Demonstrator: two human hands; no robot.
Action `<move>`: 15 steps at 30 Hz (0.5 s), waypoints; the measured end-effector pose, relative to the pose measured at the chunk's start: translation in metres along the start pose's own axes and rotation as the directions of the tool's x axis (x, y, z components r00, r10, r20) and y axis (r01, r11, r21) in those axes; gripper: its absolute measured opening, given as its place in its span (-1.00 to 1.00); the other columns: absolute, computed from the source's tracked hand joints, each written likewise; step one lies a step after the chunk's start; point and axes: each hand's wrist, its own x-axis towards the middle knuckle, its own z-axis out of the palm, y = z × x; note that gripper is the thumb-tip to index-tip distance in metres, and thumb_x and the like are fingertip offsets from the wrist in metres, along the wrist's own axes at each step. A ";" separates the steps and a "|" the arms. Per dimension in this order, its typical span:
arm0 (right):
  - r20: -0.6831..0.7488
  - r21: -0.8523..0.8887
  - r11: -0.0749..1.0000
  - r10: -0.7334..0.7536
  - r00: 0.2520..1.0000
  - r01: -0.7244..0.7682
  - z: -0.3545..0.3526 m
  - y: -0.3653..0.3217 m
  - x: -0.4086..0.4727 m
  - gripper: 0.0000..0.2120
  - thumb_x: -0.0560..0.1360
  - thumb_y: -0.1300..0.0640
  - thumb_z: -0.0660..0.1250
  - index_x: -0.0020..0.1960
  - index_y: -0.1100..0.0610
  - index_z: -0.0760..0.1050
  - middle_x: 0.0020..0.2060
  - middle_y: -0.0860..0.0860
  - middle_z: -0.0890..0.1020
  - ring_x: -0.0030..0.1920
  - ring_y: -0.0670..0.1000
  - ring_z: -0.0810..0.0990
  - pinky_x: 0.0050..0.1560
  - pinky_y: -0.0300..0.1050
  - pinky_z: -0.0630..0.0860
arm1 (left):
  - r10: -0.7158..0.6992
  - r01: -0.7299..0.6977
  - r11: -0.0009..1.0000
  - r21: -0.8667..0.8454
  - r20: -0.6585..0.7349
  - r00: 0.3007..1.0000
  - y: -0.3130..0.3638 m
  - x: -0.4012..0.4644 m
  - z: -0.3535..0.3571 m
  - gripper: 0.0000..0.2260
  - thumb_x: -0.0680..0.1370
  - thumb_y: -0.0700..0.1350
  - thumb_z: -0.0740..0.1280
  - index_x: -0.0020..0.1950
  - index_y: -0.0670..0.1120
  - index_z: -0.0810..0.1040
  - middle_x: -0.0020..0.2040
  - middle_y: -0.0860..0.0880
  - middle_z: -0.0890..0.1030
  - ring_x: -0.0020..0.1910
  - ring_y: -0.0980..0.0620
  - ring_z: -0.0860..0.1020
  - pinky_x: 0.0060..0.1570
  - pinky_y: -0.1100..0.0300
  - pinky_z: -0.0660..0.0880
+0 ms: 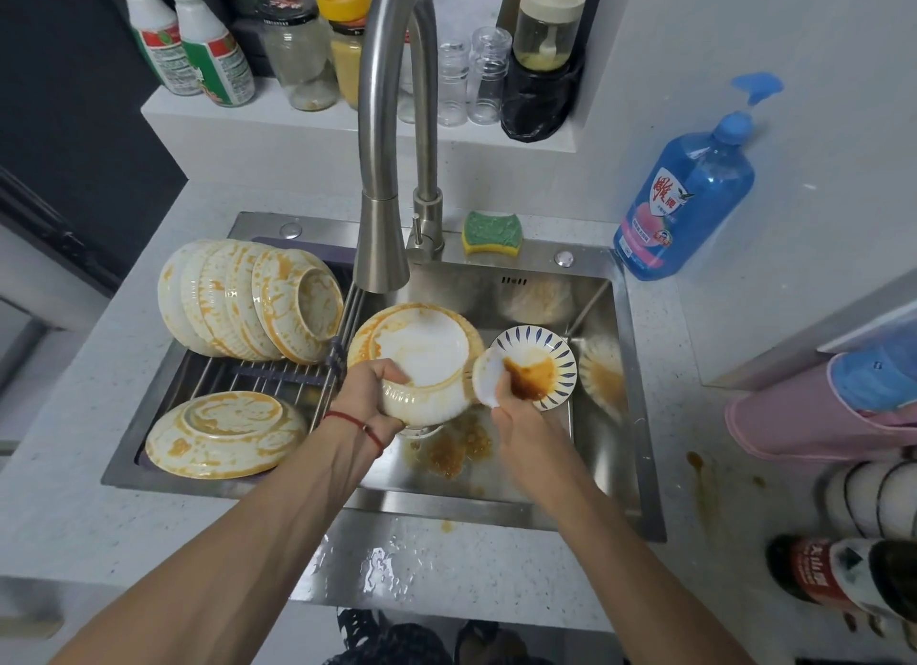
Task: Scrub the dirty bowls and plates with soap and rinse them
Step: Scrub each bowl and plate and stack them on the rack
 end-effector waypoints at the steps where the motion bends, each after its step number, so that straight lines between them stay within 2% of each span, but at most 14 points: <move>1: 0.012 0.005 1.000 -0.012 1.000 0.012 0.003 -0.002 -0.007 -0.53 0.73 0.06 0.07 0.61 -0.14 0.09 0.06 0.08 0.53 -0.04 0.07 0.48 -0.07 0.03 0.43 | 0.003 -0.003 1.000 -0.014 -0.015 1.000 0.000 0.001 -0.001 -0.64 0.46 -0.39 0.13 0.09 -0.16 0.62 0.09 -0.19 0.66 0.01 -0.30 0.62 0.12 -0.27 0.57; 4: -0.023 -0.001 1.000 0.029 0.999 -0.029 0.002 -0.002 -0.012 -0.51 0.73 0.03 0.05 0.62 -0.20 0.04 0.03 0.08 0.53 0.00 0.12 0.53 -0.03 0.14 0.48 | 0.004 -0.004 1.000 -0.020 -0.027 1.000 0.000 0.003 0.001 -0.64 0.45 -0.38 0.14 0.12 -0.16 0.60 0.07 -0.18 0.65 -0.05 -0.28 0.63 -0.10 -0.18 0.65; 7: -0.050 -0.101 0.995 -0.011 0.999 0.006 0.009 -0.019 -0.016 -0.42 0.72 0.11 0.06 0.63 -0.18 -0.10 0.02 0.11 0.55 -0.01 0.16 0.55 -0.14 0.09 0.40 | -0.008 0.007 0.999 -0.039 -0.021 1.000 -0.002 0.001 0.007 -0.57 0.44 -0.38 0.14 0.24 -0.17 0.56 0.06 -0.17 0.64 -0.06 -0.27 0.63 -0.32 -0.12 0.66; 9: -0.036 -0.162 0.986 -0.052 0.998 0.045 0.013 -0.024 -0.026 -0.40 0.71 0.12 0.07 0.63 -0.16 -0.12 0.04 0.13 0.57 -0.02 0.18 0.55 -0.12 0.06 0.39 | 0.007 -0.008 0.999 -0.042 -0.033 0.999 -0.004 0.002 0.009 -0.48 0.40 -0.38 0.16 0.34 -0.18 0.53 0.14 -0.19 0.62 0.00 -0.29 0.63 -0.26 -0.15 0.67; 12: -0.110 -0.207 0.977 0.019 0.994 -0.042 0.005 -0.022 -0.017 -0.35 0.69 0.19 0.09 0.65 -0.09 -0.15 -0.01 0.11 0.58 -0.08 0.11 0.54 -0.15 0.07 0.44 | 0.010 -0.012 0.997 -0.073 -0.027 1.000 -0.006 0.003 0.009 -0.32 0.27 -0.37 0.21 0.41 -0.20 0.51 0.26 -0.21 0.62 0.16 -0.35 0.61 -0.05 -0.34 0.64; 13: -0.115 -0.222 0.974 0.006 0.993 -0.032 0.010 -0.025 -0.021 -0.32 0.68 0.21 0.11 0.65 -0.07 -0.17 -0.04 0.11 0.58 -0.10 0.11 0.55 -0.17 0.07 0.46 | 0.000 -0.003 0.996 -0.086 -0.037 0.999 -0.007 0.003 0.008 -0.28 0.23 -0.36 0.22 0.42 -0.21 0.51 0.27 -0.21 0.61 0.18 -0.35 0.60 -0.03 -0.36 0.63; 15: -0.070 -0.222 0.973 -0.075 0.995 0.058 0.027 -0.038 -0.040 -0.32 0.69 0.17 0.11 0.64 -0.12 -0.21 -0.03 0.12 0.56 -0.09 0.15 0.57 -0.15 0.07 0.45 | -0.029 0.023 0.994 -0.108 -0.059 0.998 -0.008 0.005 0.006 -0.32 0.26 -0.35 0.21 0.41 -0.25 0.50 0.24 -0.21 0.61 0.15 -0.33 0.61 -0.04 -0.25 0.65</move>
